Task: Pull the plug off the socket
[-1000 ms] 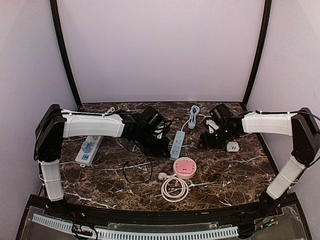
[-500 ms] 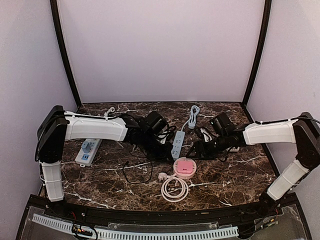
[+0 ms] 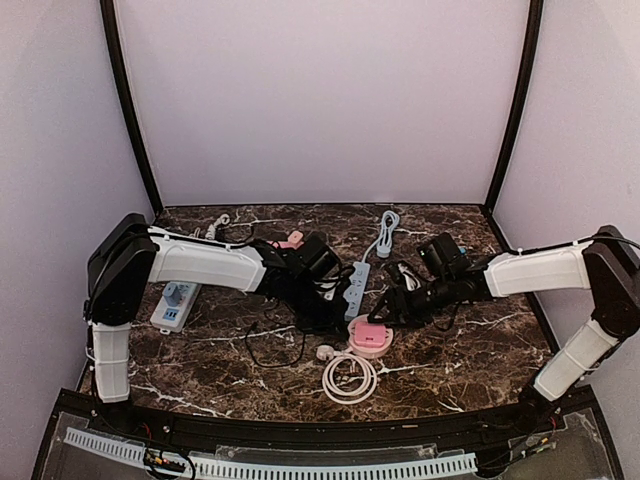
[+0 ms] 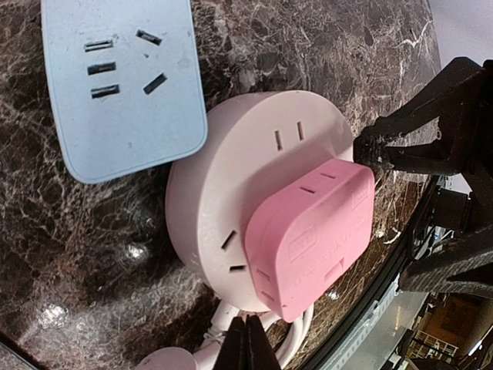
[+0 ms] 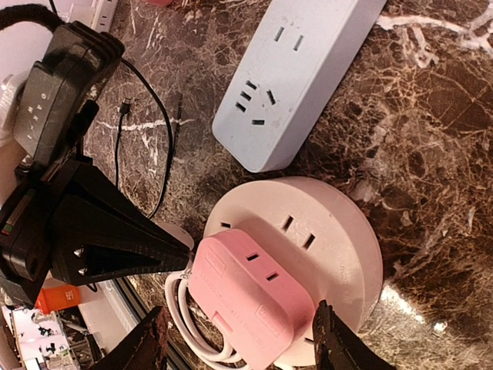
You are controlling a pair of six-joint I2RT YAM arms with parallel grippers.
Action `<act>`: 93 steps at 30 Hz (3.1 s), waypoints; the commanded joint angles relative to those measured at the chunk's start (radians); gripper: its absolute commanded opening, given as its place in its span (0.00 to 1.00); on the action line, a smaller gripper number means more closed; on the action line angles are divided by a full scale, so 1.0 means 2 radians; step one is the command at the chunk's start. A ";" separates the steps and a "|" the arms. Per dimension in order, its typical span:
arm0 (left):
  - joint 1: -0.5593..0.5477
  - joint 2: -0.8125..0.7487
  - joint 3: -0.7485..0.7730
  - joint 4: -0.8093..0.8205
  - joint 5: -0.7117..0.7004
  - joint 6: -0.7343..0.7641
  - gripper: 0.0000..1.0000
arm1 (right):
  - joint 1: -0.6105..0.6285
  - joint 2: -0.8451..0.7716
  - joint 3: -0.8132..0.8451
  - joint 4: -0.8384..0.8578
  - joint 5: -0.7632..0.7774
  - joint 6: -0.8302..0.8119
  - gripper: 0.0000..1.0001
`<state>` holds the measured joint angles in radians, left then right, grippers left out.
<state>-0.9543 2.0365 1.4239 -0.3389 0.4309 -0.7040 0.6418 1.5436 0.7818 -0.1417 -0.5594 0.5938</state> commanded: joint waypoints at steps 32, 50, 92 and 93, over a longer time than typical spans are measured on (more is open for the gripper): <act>0.003 0.059 0.072 -0.015 -0.024 -0.010 0.00 | 0.037 -0.066 -0.023 0.016 -0.032 -0.021 0.63; 0.017 0.091 0.143 -0.039 -0.013 0.016 0.00 | 0.066 -0.070 0.014 -0.070 0.087 -0.033 0.65; -0.052 -0.022 -0.205 0.402 0.004 -0.344 0.42 | -0.006 -0.047 -0.028 0.023 0.141 0.037 0.68; -0.051 -0.018 -0.199 0.401 0.006 -0.344 0.42 | -0.006 -0.046 -0.028 0.023 0.141 0.037 0.68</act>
<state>-1.0527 1.9884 1.0256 0.4191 0.4782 -1.3506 0.6380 1.4738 0.7391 -0.1356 -0.2844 0.6552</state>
